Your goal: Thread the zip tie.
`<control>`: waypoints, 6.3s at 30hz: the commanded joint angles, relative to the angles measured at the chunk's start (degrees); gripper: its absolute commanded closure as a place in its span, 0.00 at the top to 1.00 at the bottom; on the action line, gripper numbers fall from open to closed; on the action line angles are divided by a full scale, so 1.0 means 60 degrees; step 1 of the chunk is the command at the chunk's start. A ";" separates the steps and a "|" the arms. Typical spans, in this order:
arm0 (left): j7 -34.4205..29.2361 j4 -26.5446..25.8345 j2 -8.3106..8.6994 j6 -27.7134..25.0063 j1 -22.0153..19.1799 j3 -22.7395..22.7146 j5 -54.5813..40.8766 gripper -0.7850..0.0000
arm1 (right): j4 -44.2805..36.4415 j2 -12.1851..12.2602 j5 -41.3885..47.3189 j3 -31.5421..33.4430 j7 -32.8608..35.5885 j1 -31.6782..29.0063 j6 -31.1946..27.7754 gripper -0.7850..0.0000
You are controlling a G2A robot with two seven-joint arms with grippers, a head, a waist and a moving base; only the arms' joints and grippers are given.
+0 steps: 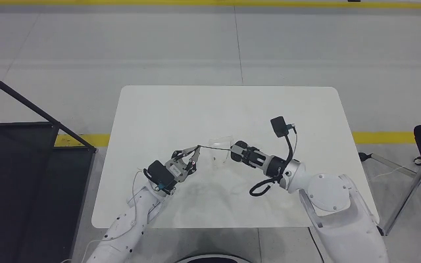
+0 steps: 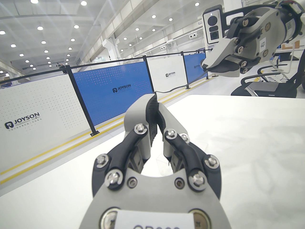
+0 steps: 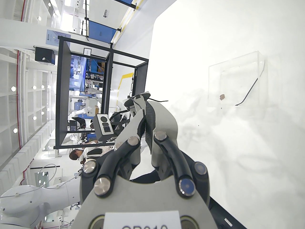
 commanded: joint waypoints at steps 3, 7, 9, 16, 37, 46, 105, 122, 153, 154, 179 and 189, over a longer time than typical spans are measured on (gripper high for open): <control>0.0000 0.0000 0.0000 0.0000 0.0000 0.0000 0.0000 0.00 | 0.0006 0.0007 -0.0031 -0.0024 0.0019 0.0001 -0.0025 0.00; 0.0000 0.0000 0.0000 0.0000 0.0000 0.0000 0.0000 0.00 | 0.0000 0.0016 -0.0058 -0.0035 0.0036 -0.0009 -0.0046 0.00; 0.0000 0.0000 0.0000 0.0000 0.0000 0.0000 0.0000 0.00 | 0.0004 0.0019 -0.0026 -0.0031 0.0042 -0.0007 -0.0058 0.00; 0.0000 0.0000 0.0000 0.0000 0.0000 0.0000 0.0000 0.00 | 0.0019 0.0028 0.0041 -0.0007 0.0035 -0.0002 -0.0096 0.00; 0.0000 0.0000 0.0000 0.0000 0.0000 0.0000 0.0000 0.00 | 0.0035 0.0038 0.0143 -0.0101 -0.0043 0.0041 -0.0061 0.00; 0.0000 0.0000 0.0000 0.0000 0.0000 0.0000 0.0000 0.00 | 0.0040 0.0043 0.0132 -0.0136 -0.0077 0.0073 0.0062 0.00; -0.0029 -0.0145 -0.0048 0.0778 0.0186 0.0012 0.0009 0.00 | -0.0411 -0.0007 0.0388 -0.0322 -0.0970 -0.0426 0.0392 0.00; -0.0029 -0.0145 -0.0048 0.0778 0.0186 0.0012 0.0009 0.00 | -0.0389 -0.0013 0.0341 -0.0349 -0.0993 -0.0394 0.0539 0.00; -0.0029 -0.0145 -0.0048 0.0778 0.0186 0.0012 0.0009 0.00 | -0.0228 -0.0025 0.0612 -0.0276 -0.0937 -0.0317 0.0644 0.00; -0.0029 -0.0145 -0.0048 0.0778 0.0186 0.0012 0.0009 0.00 | -0.0229 -0.0025 0.0621 -0.0277 -0.0940 -0.0315 0.0659 0.00; -0.0029 -0.0145 -0.0048 0.0778 0.0186 0.0012 0.0009 0.00 | -0.0067 -0.0064 0.0734 -0.0446 -0.0990 -0.0129 0.0729 0.00; -0.0029 -0.0145 -0.0048 0.0778 0.0186 0.0012 0.0009 0.00 | 0.0006 -0.0078 0.1142 -0.0350 -0.1024 -0.0259 0.0086 0.00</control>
